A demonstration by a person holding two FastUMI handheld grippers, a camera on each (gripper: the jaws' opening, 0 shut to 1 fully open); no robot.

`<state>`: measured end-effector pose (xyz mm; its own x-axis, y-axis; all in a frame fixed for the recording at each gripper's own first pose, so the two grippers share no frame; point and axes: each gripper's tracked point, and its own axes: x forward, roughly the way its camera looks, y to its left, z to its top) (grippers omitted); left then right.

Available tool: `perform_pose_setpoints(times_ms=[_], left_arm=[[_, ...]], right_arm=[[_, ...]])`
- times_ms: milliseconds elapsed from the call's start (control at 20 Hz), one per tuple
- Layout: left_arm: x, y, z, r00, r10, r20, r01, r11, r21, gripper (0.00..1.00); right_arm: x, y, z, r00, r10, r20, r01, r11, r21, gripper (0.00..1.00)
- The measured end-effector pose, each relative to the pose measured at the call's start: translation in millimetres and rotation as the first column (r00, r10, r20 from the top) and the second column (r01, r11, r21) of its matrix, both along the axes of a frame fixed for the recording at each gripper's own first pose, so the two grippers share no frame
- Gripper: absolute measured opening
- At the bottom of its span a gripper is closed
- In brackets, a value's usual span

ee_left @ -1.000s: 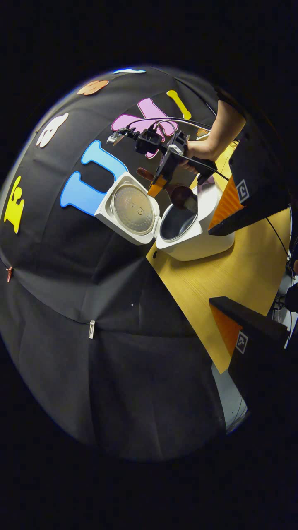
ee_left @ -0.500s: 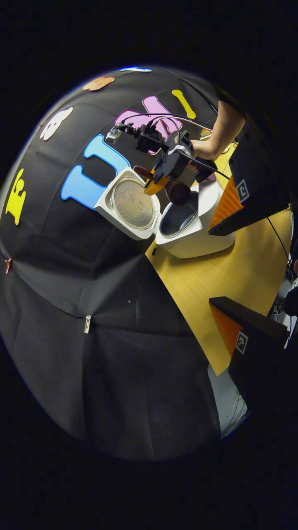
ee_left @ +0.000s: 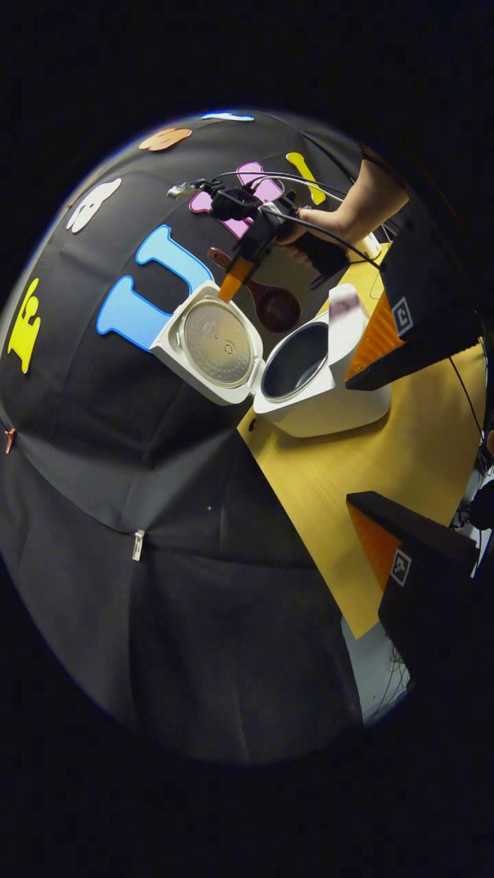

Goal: Close the left gripper, press the button to open the rice cooker; take a wooden spoon from the chopstick holder with the right hand, scoop a spoonful of rice and pour it into the rice cooker, then put the wooden spoon back into the chopstick holder.

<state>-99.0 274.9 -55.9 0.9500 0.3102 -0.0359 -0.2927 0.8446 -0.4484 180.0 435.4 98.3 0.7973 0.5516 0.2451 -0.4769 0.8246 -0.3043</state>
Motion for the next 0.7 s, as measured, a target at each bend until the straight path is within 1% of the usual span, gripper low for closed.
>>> perform_pose_setpoints(times_ms=[150,200,250,300,350,550,600,650,700], left_arm=[[9.0,-8.8,7.4,1.0,-0.025,0.002,0.025,0.999,0.021,0.96],[12.4,-11.8,12.7,0.999,-0.032,0.0,0.032,0.999,0.039,0.92],[16.2,-17.4,16.6,0.999,-0.042,-0.002,0.042,0.997,0.06,0.92],[21.0,-23.7,22.7,0.999,-0.052,-0.005,0.052,0.995,0.079,0.96],[27.2,-32.5,26.9,0.998,-0.064,-0.004,0.064,0.994,0.094,0.96],[47.8,-74.2,47.2,0.994,-0.111,-0.001,0.11,0.984,0.137,0.96],[54.3,-86.3,52.2,0.992,-0.125,-0.001,0.124,0.982,0.145,0.92],[60.5,-97.4,54.7,0.99,-0.139,-0.003,0.138,0.979,0.152,0.96],[65.2,-109.3,58.0,0.988,-0.153,-0.006,0.152,0.976,0.159,0.96]], right_arm=[[-8.4,-14.8,13.4,1.0,0.001,-0.021,0.0,0.999,0.055,0.21],[-10.0,-22.4,18.6,0.999,-0.001,-0.033,0.003,0.997,0.077,0.21],[-11.4,-32.3,24.1,0.999,-0.005,-0.042,0.009,0.995,0.098,0.21],[-11.5,-45.2,30.4,0.999,-0.013,-0.047,0.018,0.993,0.114,0.21],[-10.9,-59.6,37.0,0.999,-0.024,-0.047,0.03,0.991,0.129,0.21],[-10.1,-133.7,59.0,0.993,-0.095,-0.064,0.105,0.977,0.187,0.21],[-9.3,-155.6,65.1,0.991,-0.118,-0.065,0.129,0.971,0.203,0.21],[-8.9,-177.7,71.6,0.988,-0.141,-0.064,0.152,0.964,0.217,0.21],[-7.5,-203.7,76.6,0.984,-0.166,-0.067,0.177,0.957,0.232,0.21]])
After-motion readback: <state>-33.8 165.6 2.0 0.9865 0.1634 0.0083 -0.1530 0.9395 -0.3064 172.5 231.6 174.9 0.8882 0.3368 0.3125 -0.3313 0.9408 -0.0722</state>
